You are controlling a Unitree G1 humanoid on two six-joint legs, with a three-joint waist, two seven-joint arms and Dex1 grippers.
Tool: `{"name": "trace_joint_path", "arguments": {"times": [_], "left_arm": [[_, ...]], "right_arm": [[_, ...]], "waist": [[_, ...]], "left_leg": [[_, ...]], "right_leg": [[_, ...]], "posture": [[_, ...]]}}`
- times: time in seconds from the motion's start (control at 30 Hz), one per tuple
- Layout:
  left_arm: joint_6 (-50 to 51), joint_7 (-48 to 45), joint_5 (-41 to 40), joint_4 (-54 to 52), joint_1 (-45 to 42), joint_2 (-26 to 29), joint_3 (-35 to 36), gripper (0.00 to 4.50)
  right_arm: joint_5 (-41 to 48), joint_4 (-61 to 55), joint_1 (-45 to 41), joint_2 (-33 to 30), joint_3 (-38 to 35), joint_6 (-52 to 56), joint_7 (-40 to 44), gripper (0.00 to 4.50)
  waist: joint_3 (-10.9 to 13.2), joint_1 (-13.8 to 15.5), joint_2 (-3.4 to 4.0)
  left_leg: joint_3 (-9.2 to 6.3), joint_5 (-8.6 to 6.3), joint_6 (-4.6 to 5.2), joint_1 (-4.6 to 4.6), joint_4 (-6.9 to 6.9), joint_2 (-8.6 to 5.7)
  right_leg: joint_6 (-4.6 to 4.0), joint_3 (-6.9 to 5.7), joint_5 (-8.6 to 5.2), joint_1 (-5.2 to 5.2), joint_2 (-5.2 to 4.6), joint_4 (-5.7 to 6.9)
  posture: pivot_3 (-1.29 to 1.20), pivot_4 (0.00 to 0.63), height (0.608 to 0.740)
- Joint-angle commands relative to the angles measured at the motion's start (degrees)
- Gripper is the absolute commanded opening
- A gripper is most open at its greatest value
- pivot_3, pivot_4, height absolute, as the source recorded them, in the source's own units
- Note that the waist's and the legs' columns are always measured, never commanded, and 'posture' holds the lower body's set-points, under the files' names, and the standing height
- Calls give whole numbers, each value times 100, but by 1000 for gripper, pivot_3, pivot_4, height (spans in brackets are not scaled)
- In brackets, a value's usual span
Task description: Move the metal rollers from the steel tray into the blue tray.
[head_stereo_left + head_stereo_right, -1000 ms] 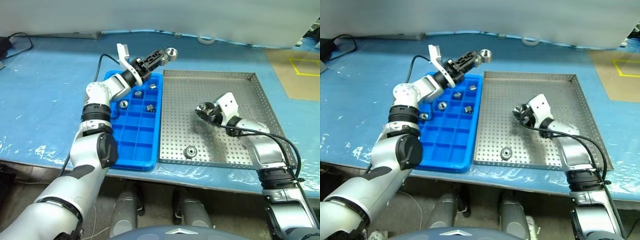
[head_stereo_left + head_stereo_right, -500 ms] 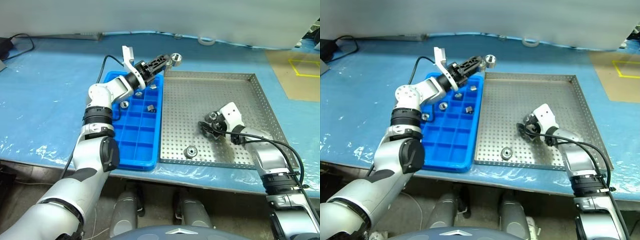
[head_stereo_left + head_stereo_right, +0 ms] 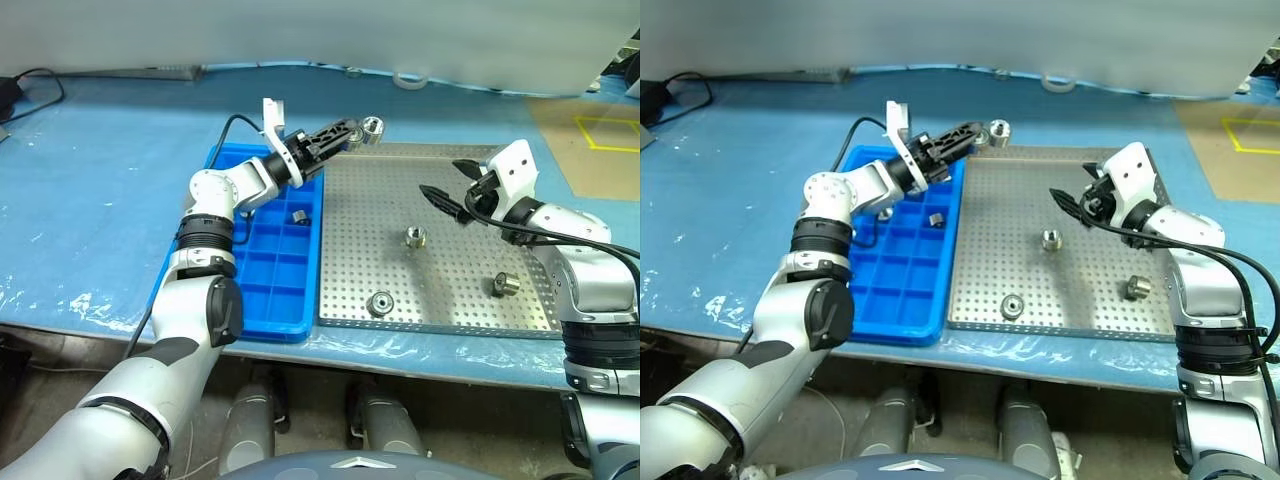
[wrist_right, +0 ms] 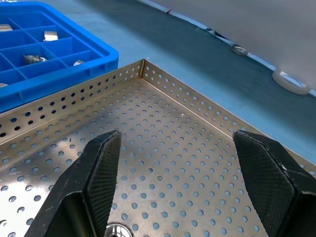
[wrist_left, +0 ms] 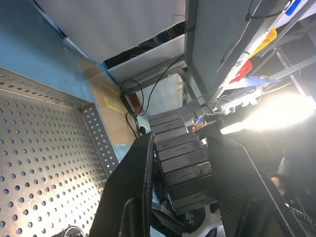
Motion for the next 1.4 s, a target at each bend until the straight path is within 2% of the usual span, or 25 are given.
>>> {"name": "trace_joint_path", "arguments": {"times": [0.03, 0.13, 0.3, 0.5, 0.93, 1.4], "left_arm": [[-22, -129, -114, -139, -59, -31, -16, 1324], [202, -243, -133, -281, 6, -20, -160, 1324], [458, -274, -170, -336, 153, -161, -285, 1324], [22, -179, -14, 249, -16, -265, -149, 1324], [-112, -236, 72, 450, -87, -397, -196, 1324], [-73, -205, 76, 385, -92, -409, -180, 1324]], "right_arm": [[178, -130, -170, 127, -139, -49, -98, 3777], [64, -153, -326, 364, -32, -247, -308, 3777], [-1172, -429, -498, 277, 1055, -1178, -435, 3777], [-1634, -912, -545, 302, 1705, -1360, -263, 3777], [-2433, -610, -926, 394, 1638, -1827, -705, 3777], [-2818, -271, -1044, 639, 1630, -2233, -961, 3777]], "waist": [[0, -6, 0], [0, -8, 0], [0, -8, 0], [0, -8, 0], [0, -32, 0], [4, -29, -6]], "left_leg": [[1, 0, 1, 0, 0, 0], [2, 0, 0, 2, 0, 0], [8, 0, -1, 1, 0, 1], [9, -1, 1, 0, 0, 0], [12, -3, 5, 0, 0, -2], [17, -4, 7, 0, 1, -2]], "right_leg": [[0, 0, 0, 0, -1, 0], [0, 1, 0, -1, 0, 2], [0, 4, 0, -8, 0, 7], [0, 6, 0, -5, -1, 3], [0, 8, 0, -8, -3, 4], [0, 12, 0, -9, -4, 6]], "posture": [[-313, 150, 740], [-314, 150, 740], [-317, 150, 740], [-316, 150, 740], [-327, 150, 740], [-326, 150, 740]]}}
